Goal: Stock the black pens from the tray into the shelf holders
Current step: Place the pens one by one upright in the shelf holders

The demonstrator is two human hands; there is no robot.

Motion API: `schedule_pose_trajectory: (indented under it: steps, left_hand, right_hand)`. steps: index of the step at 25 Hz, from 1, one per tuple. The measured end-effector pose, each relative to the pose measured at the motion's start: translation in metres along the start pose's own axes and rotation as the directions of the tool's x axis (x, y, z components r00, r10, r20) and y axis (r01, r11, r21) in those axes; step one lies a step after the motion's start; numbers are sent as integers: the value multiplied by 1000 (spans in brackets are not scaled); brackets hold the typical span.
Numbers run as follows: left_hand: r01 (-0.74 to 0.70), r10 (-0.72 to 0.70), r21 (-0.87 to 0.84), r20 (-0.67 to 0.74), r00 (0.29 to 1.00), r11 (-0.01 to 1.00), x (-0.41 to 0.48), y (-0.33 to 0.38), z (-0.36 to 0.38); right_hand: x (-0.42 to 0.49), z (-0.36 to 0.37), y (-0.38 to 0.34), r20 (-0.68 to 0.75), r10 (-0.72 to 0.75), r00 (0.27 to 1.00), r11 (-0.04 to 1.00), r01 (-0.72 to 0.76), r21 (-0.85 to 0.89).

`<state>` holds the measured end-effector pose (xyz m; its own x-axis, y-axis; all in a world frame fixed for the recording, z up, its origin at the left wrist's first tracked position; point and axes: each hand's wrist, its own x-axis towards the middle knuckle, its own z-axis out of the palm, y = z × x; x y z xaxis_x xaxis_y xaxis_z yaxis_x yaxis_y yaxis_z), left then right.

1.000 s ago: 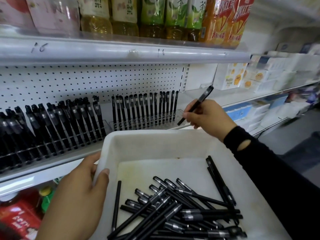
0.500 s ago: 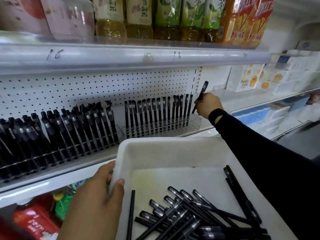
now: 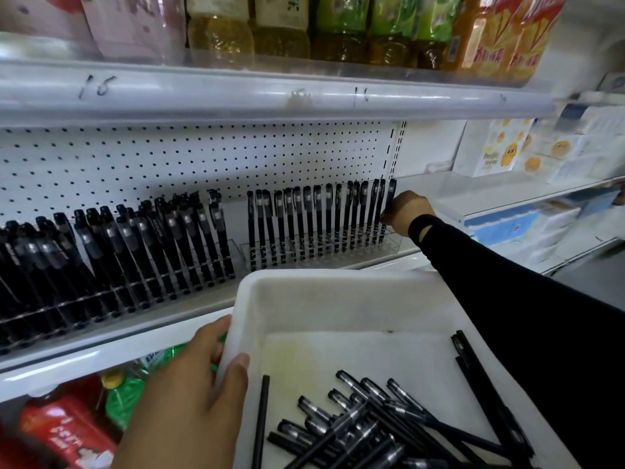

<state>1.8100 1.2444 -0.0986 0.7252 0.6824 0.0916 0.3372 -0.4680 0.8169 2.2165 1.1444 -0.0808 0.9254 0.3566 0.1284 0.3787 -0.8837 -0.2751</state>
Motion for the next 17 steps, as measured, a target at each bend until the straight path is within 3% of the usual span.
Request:
schedule_pose_trajectory:
  steps: [3,7,14,17]
  left_hand:
    - [-7,7,-2,-2,1000,1000,1,-1,0]
    - [-13,13,-7,10,1000,1000,1,1,1]
    - [-28,28,-11,-7,1000,1000,2,1,3]
    - [-6,6,-1,1,1000,1000,6,-3,5]
  right_hand:
    - [0,-4,5,-15,26,1000,986,-23,167]
    - [-3,-9,12,-59,39,998,873,-5,488]
    - [-9,-9,25,46,10,999,921,-27,389]
    - [-12,-8,29,24,-15,1000,888,3,459]
